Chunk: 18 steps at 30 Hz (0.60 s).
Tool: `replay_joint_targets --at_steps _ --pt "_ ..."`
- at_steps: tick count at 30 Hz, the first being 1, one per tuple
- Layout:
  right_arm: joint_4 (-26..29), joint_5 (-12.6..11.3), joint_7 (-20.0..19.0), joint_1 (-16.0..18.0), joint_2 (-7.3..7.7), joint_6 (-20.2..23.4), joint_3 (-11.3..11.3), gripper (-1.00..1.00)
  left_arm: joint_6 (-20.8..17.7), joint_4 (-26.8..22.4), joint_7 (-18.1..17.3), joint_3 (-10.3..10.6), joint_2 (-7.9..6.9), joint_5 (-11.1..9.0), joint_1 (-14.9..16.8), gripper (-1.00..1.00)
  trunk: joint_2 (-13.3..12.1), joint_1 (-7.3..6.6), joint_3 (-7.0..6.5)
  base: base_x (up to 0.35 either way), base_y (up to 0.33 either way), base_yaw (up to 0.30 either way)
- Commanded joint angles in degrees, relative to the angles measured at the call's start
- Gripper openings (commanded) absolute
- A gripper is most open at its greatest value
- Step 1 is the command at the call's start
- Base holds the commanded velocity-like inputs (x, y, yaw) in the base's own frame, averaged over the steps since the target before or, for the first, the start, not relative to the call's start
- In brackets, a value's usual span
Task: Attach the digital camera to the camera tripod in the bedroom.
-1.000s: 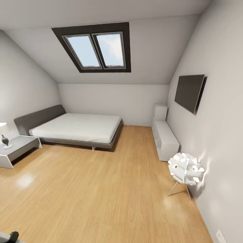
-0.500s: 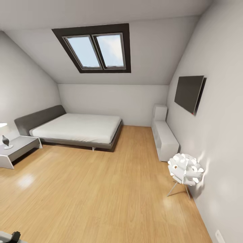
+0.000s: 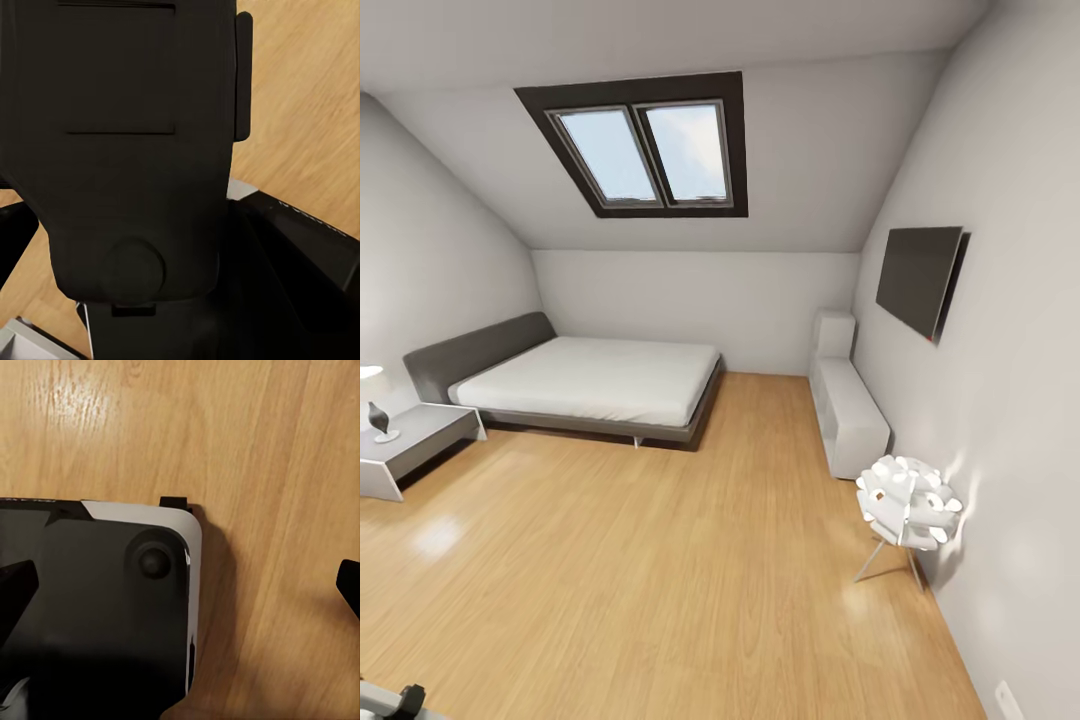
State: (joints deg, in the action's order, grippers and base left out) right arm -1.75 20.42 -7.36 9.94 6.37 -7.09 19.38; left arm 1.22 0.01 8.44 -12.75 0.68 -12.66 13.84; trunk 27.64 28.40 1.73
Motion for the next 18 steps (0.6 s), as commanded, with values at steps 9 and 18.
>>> replay_joint_targets --at_steps 9,18 --pt "-0.2 0.4 -0.1 0.1 0.05 -0.5 0.5 1.0 0.1 0.0 0.2 0.1 0.02 -0.3 0.0 -1.0 -3.5 -1.95 -1.5 0.0 0.0 0.0" --pt "-0.2 0.4 -0.1 0.1 0.04 -1.0 0.5 1.0 0.1 0.0 0.2 0.1 0.02 -0.3 0.0 -1.0 -4.7 -2.61 -2.04 0.0 0.0 0.0"
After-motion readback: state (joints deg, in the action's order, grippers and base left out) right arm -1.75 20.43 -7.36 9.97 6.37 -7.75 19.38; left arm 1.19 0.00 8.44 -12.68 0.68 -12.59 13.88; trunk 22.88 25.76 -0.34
